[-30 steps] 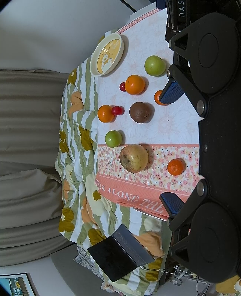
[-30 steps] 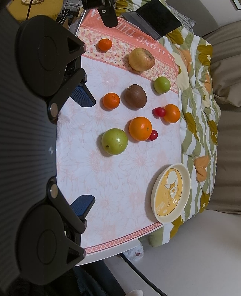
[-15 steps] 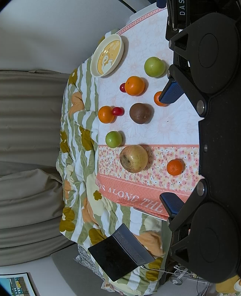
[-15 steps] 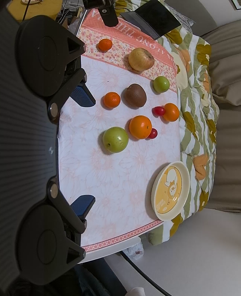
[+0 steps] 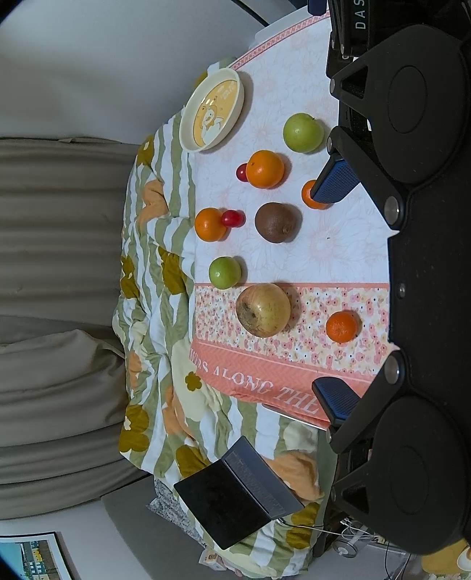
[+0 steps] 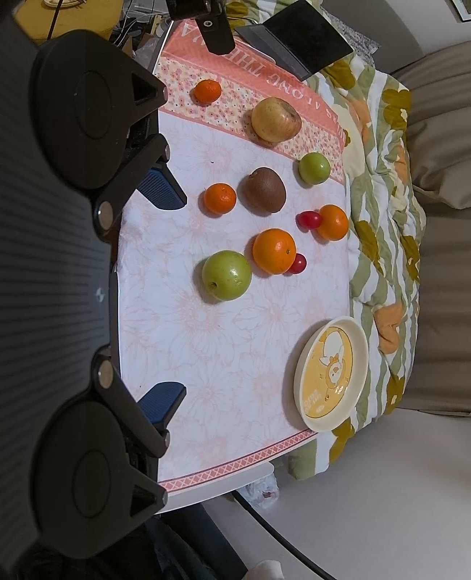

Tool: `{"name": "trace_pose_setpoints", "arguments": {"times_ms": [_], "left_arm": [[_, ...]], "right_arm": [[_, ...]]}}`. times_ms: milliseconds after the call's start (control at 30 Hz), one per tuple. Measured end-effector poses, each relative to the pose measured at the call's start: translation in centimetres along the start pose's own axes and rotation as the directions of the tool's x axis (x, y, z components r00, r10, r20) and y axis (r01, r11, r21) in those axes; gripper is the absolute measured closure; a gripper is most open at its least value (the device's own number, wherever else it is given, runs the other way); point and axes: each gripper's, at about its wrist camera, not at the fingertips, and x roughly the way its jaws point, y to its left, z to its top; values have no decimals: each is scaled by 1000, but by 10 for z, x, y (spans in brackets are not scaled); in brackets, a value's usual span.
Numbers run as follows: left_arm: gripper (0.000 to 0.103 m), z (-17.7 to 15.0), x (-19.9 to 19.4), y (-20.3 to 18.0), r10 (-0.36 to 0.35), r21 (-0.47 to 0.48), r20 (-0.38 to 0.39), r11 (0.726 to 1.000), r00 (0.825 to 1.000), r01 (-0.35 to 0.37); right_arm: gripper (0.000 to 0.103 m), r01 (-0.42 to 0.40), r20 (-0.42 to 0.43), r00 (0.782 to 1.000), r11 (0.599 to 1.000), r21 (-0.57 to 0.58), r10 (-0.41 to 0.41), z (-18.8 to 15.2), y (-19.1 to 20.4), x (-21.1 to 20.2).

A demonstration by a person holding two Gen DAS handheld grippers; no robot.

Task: Organize fruits

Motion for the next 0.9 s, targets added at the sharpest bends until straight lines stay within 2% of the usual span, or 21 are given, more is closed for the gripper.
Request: {"name": "trace_pose_setpoints", "arguments": {"times_ms": [633,900], "left_arm": [[0,-3,-2,0,2,0,1,1000,1000,-2],[0,-3,0,8,15,10,-23,1000,1000,-14]], "right_arm": [[0,2,14,1000,1000,4,-2,-4,1,-10],[0,-6,-3,1000,1000,8,6,-1,4,-10]]}}
